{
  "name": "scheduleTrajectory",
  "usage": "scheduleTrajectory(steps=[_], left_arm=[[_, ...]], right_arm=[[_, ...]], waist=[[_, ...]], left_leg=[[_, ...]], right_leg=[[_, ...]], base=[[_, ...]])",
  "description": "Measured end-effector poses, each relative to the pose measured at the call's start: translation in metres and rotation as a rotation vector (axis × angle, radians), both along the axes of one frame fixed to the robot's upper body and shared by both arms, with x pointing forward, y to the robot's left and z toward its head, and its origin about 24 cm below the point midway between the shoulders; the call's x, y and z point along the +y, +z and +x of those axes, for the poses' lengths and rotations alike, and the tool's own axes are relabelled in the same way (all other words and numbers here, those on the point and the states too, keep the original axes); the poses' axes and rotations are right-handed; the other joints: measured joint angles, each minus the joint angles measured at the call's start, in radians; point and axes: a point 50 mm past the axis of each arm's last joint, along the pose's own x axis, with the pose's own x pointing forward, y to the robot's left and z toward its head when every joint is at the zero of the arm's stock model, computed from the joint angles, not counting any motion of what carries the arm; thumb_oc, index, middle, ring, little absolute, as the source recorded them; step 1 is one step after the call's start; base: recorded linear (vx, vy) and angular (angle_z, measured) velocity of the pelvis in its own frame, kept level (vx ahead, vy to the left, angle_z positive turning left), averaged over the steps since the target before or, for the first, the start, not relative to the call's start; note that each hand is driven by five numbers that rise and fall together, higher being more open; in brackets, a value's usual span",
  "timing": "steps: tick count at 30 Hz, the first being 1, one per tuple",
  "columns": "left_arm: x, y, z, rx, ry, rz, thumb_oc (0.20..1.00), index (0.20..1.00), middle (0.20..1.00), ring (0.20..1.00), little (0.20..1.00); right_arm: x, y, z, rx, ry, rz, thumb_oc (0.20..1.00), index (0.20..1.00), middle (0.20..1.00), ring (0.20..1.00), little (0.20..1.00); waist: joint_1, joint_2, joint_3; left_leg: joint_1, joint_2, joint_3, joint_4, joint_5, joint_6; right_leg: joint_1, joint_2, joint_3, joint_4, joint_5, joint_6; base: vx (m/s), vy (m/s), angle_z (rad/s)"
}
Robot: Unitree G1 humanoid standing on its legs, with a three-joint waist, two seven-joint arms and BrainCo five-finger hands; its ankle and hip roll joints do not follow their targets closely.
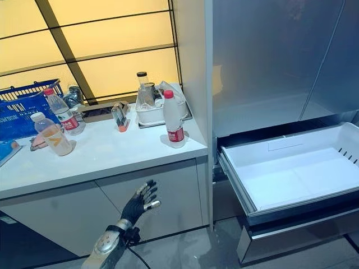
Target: Take the drinks into the refrigerator
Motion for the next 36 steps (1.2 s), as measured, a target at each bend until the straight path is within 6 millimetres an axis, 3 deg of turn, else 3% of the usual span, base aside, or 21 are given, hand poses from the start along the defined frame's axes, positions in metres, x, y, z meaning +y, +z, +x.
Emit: scheduleTrajectory(steps=[15, 21, 26, 32, 36], left_arm=[[0.003, 0.059, 0.015, -0.232, 0.035, -0.148, 1.000, 1.000, 1.000, 1.000, 1.000], [0.008, 0.083, 0.034, -0.328, 0.104, -0.170, 1.000, 1.000, 1.000, 1.000, 1.000], [0.023, 0.105, 0.052, -0.418, 0.216, -0.130, 1.000, 1.000, 1.000, 1.000, 1.000], [0.026, 0.106, 0.081, -0.396, 0.276, -0.058, 1.000, 1.000, 1.000, 1.000, 1.000], [0.029, 0.107, 0.100, -0.365, 0.286, 0.002, 1.000, 1.000, 1.000, 1.000, 1.000]], right_arm=[[0.000, 0.000, 0.001, 0.003, 0.003, 0.007, 1.000, 1.000, 1.000, 1.000, 1.000], [-0.001, 0.000, 0.000, 0.010, 0.002, 0.004, 1.000, 1.000, 1.000, 1.000, 1.000], [-0.002, 0.000, 0.000, 0.012, 0.001, 0.000, 1.000, 1.000, 1.000, 1.000, 1.000], [-0.005, 0.001, -0.001, 0.021, 0.001, -0.009, 1.000, 1.000, 1.000, 1.000, 1.000], [-0.006, 0.001, 0.000, 0.018, 0.002, -0.011, 1.000, 1.000, 1.000, 1.000, 1.000]], waist=[[-0.005, 0.003, 0.002], [-0.006, 0.004, 0.001], [-0.011, 0.012, 0.000], [-0.014, 0.026, -0.013], [-0.040, 0.033, -0.019]], left_leg=[[0.001, 0.000, 0.001, 0.000, -0.001, 0.001], [0.004, -0.001, 0.001, 0.000, -0.001, 0.001], [0.015, -0.001, 0.003, 0.000, -0.003, 0.000], [0.016, 0.000, 0.005, 0.000, -0.004, -0.001], [0.017, 0.000, 0.007, 0.000, -0.005, -0.002]], right_leg=[[0.000, 0.000, 0.001, 0.000, -0.001, 0.001], [0.003, 0.000, 0.002, 0.000, 0.000, 0.002], [0.012, 0.000, 0.004, 0.000, 0.000, 0.005], [0.012, 0.000, 0.005, 0.000, 0.000, 0.006], [0.013, 0.001, 0.007, 0.000, 0.000, 0.006]], base=[[0.00, 0.000, 0.00], [0.00, 0.000, 0.00], [0.01, 0.002, 0.00], [0.02, 0.001, 0.00], [0.00, 0.000, 0.00]])
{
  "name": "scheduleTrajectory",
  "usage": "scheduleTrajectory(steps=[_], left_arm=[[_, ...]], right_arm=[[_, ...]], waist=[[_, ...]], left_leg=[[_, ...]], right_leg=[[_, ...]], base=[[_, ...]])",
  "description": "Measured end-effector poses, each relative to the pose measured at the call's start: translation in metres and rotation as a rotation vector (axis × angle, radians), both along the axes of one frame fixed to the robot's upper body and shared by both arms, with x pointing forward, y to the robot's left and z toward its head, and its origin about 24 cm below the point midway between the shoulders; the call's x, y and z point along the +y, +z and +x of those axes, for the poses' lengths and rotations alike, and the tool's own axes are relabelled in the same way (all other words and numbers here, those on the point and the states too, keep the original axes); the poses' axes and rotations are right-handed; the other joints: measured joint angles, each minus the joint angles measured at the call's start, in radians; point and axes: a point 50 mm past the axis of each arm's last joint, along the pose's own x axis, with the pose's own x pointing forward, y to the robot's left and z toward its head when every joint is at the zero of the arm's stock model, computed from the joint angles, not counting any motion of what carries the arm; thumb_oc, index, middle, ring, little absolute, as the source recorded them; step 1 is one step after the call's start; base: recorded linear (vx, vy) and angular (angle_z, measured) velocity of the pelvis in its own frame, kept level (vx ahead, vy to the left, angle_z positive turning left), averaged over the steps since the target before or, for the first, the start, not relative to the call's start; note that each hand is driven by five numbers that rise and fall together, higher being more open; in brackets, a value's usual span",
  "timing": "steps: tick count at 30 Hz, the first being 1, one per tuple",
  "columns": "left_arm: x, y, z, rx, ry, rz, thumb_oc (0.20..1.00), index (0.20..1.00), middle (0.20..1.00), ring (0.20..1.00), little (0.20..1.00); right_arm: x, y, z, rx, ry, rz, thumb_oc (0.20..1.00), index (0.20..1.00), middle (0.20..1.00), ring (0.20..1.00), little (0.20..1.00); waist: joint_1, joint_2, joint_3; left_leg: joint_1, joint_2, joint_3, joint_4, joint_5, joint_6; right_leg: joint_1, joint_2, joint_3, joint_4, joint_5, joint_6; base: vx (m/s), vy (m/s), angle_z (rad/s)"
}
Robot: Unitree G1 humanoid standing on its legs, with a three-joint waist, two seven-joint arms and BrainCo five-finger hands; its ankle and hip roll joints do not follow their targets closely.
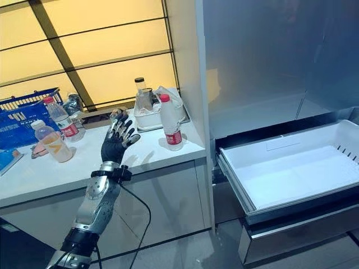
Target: Take the drinks into the refrigerator
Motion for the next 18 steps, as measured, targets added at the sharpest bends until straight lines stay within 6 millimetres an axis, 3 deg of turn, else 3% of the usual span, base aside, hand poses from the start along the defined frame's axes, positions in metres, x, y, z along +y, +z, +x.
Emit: scheduleTrajectory(steps=[5, 7, 18], left_arm=[[-0.002, 0.006, 0.020, 0.022, 0.002, 0.061, 1.000, 1.000, 1.000, 1.000, 1.000], [-0.006, 0.001, 0.037, 0.093, -0.011, 0.144, 1.000, 1.000, 1.000, 1.000, 1.000], [-0.018, 0.005, 0.065, 0.174, -0.014, 0.276, 1.000, 1.000, 1.000, 1.000, 1.000]], right_arm=[[-0.001, 0.000, 0.001, 0.001, 0.000, -0.003, 1.000, 1.000, 1.000, 1.000, 1.000], [-0.002, 0.001, 0.003, 0.000, 0.004, -0.007, 1.000, 1.000, 1.000, 1.000, 1.000], [-0.008, 0.003, 0.007, -0.012, -0.018, -0.018, 1.000, 1.000, 1.000, 1.000, 1.000]], waist=[[-0.024, 0.011, -0.006], [-0.023, 0.010, -0.006], [-0.064, 0.039, -0.002]], left_leg=[[0.005, -0.001, 0.017, 0.000, 0.000, 0.000], [0.005, -0.001, 0.022, 0.000, -0.001, 0.000], [0.010, -0.004, 0.050, 0.001, -0.002, -0.004]], right_leg=[[-0.002, 0.000, 0.012, 0.000, 0.000, 0.001], [-0.002, -0.001, 0.015, 0.000, 0.001, 0.002], [-0.019, 0.000, 0.039, 0.000, 0.003, 0.005]], base=[[0.00, 0.006, -0.06], [-0.01, 0.000, -0.07], [-0.01, -0.001, -0.07]])
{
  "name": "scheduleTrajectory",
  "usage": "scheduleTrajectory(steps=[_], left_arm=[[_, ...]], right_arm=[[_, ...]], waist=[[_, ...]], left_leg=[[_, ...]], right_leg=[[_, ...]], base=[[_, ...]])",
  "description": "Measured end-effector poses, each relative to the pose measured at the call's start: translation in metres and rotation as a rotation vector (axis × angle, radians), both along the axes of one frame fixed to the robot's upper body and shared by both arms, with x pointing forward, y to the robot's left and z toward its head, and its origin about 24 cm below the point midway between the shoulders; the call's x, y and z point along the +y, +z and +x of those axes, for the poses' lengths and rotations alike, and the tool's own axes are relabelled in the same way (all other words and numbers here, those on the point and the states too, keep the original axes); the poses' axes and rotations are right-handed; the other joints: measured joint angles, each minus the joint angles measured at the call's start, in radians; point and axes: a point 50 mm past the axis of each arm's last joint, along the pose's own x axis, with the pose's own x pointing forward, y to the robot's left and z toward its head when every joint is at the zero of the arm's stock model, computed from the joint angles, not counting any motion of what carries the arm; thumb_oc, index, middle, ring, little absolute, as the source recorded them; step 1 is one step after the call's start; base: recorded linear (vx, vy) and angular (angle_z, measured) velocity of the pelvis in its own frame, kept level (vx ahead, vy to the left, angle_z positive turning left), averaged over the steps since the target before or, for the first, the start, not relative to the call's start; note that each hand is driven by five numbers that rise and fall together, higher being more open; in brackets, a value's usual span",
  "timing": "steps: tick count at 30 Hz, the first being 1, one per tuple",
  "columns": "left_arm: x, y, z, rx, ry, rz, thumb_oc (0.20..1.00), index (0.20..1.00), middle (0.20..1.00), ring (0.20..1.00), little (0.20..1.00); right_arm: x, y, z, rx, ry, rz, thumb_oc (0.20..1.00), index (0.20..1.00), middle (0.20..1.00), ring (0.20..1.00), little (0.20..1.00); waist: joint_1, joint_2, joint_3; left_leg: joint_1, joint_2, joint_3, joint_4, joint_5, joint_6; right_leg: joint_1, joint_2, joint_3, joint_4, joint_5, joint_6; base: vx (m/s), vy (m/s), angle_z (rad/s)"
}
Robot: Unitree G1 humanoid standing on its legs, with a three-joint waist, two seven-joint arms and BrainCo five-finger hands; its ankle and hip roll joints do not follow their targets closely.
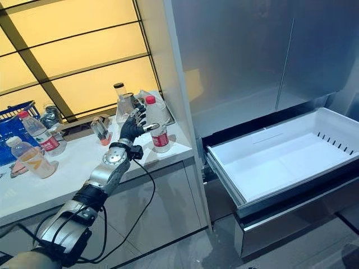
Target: Take the drinks into the refrigerator
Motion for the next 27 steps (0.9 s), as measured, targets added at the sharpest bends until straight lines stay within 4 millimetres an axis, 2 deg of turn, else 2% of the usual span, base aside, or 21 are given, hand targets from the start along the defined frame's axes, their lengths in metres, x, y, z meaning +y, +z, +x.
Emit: scheduleTrajectory(steps=[3, 6, 10, 13, 22, 27], left_arm=[[-0.001, -0.003, 0.004, 0.029, 0.006, 0.029, 1.000, 1.000, 1.000, 1.000, 1.000], [0.000, 0.002, 0.010, 0.034, 0.015, 0.039, 1.000, 1.000, 1.000, 1.000, 1.000], [-0.001, 0.007, 0.016, 0.042, 0.028, 0.046, 1.000, 1.000, 1.000, 1.000, 1.000], [-0.002, 0.010, 0.017, 0.037, 0.027, 0.045, 1.000, 1.000, 1.000, 1.000, 1.000], [-0.004, 0.009, 0.017, 0.038, 0.023, 0.049, 1.000, 1.000, 1.000, 1.000, 1.000], [-0.003, 0.002, 0.017, 0.058, 0.019, 0.129, 1.000, 1.000, 1.000, 1.000, 1.000]], right_arm=[[-0.001, 0.000, 0.000, 0.001, -0.002, -0.005, 1.000, 1.000, 1.000, 1.000, 1.000], [-0.005, 0.000, -0.005, 0.011, -0.017, -0.015, 1.000, 1.000, 1.000, 1.000, 1.000], [-0.006, 0.002, -0.001, -0.004, -0.026, -0.020, 1.000, 1.000, 1.000, 1.000, 1.000], [-0.006, 0.002, 0.001, -0.009, -0.025, -0.019, 1.000, 1.000, 1.000, 1.000, 1.000], [-0.006, 0.003, 0.005, -0.022, -0.032, -0.023, 1.000, 1.000, 1.000, 1.000, 1.000], [-0.006, 0.003, 0.005, -0.023, -0.036, -0.023, 1.000, 1.000, 1.000, 1.000, 1.000]], waist=[[-0.009, 0.002, 0.002], [-0.017, 0.007, 0.006], [-0.023, 0.011, 0.010], [-0.042, 0.010, 0.023], [-0.043, -0.002, 0.062], [-0.045, -0.004, 0.063]], left_leg=[[0.002, -0.001, 0.002, -0.001, -0.005, 0.004], [0.001, -0.001, 0.012, -0.001, -0.007, 0.004], [-0.012, -0.002, 0.027, -0.001, -0.009, 0.006], [-0.012, -0.003, 0.027, 0.000, -0.006, 0.001], [-0.009, -0.005, 0.032, 0.000, -0.006, 0.001], [-0.009, -0.005, 0.031, 0.000, -0.006, 0.001]], right_leg=[[-0.001, 0.000, 0.006, 0.000, 0.000, 0.001], [-0.008, 0.001, 0.017, 0.000, 0.001, 0.000], [-0.024, 0.001, 0.025, 0.000, 0.004, 0.003], [-0.025, 0.000, 0.025, 0.001, 0.004, 0.004], [-0.026, 0.000, 0.033, 0.001, 0.005, 0.005], [-0.026, 0.000, 0.033, 0.001, 0.005, 0.005]], base=[[0.00, -0.003, -0.05], [-0.01, -0.004, -0.10], [-0.01, -0.006, -0.07], [0.00, 0.000, 0.00], [0.00, 0.000, -0.01], [0.00, 0.000, 0.00]])
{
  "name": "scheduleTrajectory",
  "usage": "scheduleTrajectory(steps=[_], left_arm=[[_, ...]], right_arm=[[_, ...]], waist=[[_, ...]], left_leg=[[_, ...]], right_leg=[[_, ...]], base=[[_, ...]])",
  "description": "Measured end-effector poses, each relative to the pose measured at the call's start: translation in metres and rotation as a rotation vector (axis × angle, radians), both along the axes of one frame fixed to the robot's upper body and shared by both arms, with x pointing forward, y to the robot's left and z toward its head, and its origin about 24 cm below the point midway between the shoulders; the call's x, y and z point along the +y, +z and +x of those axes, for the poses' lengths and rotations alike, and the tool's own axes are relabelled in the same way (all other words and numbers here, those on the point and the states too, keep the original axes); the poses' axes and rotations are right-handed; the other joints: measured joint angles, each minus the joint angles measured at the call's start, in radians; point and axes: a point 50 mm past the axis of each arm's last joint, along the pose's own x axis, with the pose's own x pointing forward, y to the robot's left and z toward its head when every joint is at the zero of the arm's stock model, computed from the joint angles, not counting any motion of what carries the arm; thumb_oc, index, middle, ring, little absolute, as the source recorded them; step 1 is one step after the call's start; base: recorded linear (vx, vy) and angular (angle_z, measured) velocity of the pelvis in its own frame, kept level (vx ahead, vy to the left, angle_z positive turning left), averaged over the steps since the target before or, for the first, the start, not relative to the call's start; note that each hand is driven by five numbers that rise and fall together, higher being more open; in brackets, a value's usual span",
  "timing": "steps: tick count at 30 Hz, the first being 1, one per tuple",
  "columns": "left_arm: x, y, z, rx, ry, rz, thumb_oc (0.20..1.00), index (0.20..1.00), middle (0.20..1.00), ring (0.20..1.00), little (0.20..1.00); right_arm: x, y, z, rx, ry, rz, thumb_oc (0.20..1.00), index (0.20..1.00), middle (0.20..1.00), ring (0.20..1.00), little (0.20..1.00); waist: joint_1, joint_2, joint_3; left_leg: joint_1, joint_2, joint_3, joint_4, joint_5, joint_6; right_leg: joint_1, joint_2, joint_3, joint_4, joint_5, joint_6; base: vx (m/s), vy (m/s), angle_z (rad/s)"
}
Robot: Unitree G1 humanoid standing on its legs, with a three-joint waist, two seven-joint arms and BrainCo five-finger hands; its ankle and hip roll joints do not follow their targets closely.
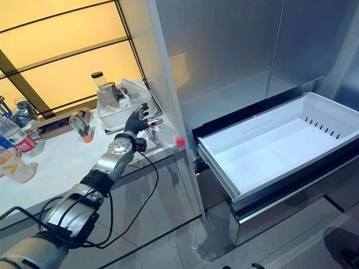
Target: Take the drinks into the refrigerator
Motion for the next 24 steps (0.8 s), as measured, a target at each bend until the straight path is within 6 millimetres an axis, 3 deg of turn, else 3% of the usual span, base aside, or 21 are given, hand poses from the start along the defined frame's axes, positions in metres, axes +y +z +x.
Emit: scheduleTrajectory(steps=[4, 6, 7, 8, 11, 15, 24], left_arm=[[0.000, -0.021, -0.005, 0.087, -0.045, 0.117, 1.000, 1.000, 1.000, 1.000, 1.000], [-0.009, -0.039, -0.011, 0.136, -0.120, 0.276, 1.000, 1.000, 1.000, 1.000, 1.000], [-0.011, -0.042, -0.012, 0.138, -0.130, 0.314, 0.200, 0.200, 0.200, 0.200, 0.200], [-0.016, -0.055, -0.018, 0.154, -0.132, 0.352, 0.200, 0.200, 0.200, 0.200, 0.200], [-0.014, -0.067, -0.025, 0.145, -0.112, 0.421, 0.200, 0.200, 0.200, 0.200, 0.200], [-0.002, -0.072, -0.028, 0.122, -0.093, 0.486, 0.200, 0.200, 0.200, 0.200, 0.200], [-0.001, -0.074, -0.028, 0.136, -0.089, 0.479, 0.200, 0.200, 0.200, 0.200, 0.200]], right_arm=[[0.000, 0.000, -0.001, -0.001, -0.019, 0.006, 1.000, 1.000, 1.000, 1.000, 1.000], [0.000, 0.000, -0.002, -0.001, -0.022, 0.008, 1.000, 1.000, 1.000, 1.000, 1.000], [-0.001, 0.000, -0.003, 0.001, -0.027, 0.008, 1.000, 1.000, 1.000, 1.000, 1.000], [0.002, -0.001, -0.003, 0.001, -0.028, 0.016, 1.000, 1.000, 1.000, 1.000, 1.000], [0.000, -0.001, -0.005, 0.003, -0.032, 0.016, 1.000, 1.000, 1.000, 1.000, 1.000], [0.001, -0.002, -0.009, 0.001, -0.028, 0.019, 1.000, 1.000, 1.000, 1.000, 1.000], [0.000, -0.003, -0.019, 0.021, -0.038, 0.019, 1.000, 1.000, 1.000, 1.000, 1.000]], waist=[[0.001, -0.001, 0.000], [0.002, -0.004, 0.001], [0.003, 0.001, -0.003], [0.005, -0.006, 0.000], [0.004, -0.007, -0.006], [0.001, -0.011, -0.030], [0.002, -0.023, -0.052]], left_leg=[[0.001, 0.000, 0.000, 0.000, 0.000, 0.000], [0.003, 0.000, 0.000, 0.000, -0.005, 0.006], [0.006, 0.000, 0.000, 0.000, -0.005, 0.006], [0.002, 0.000, 0.000, 0.000, -0.007, 0.005], [0.009, 0.000, 0.001, -0.001, -0.014, 0.005], [0.016, 0.000, 0.023, -0.001, -0.021, 0.007], [0.014, -0.003, 0.027, -0.001, -0.022, 0.009]], right_leg=[[0.001, 0.000, 0.001, 0.000, 0.000, 0.000], [0.002, 0.000, 0.002, 0.000, 0.000, 0.000], [0.005, 0.000, 0.002, 0.000, 0.000, 0.000], [0.007, 0.001, 0.002, 0.001, -0.001, 0.000], [0.011, 0.002, 0.007, 0.000, -0.005, -0.004], [0.008, 0.003, 0.025, 0.000, -0.006, -0.004], [0.003, 0.002, 0.033, 0.000, -0.001, 0.003]], base=[[0.00, 0.000, 0.00], [0.00, 0.000, 0.00], [0.00, 0.000, 0.00], [0.00, 0.000, 0.00], [0.00, 0.001, -0.04], [0.00, 0.002, -0.12], [0.00, 0.000, -0.02]])
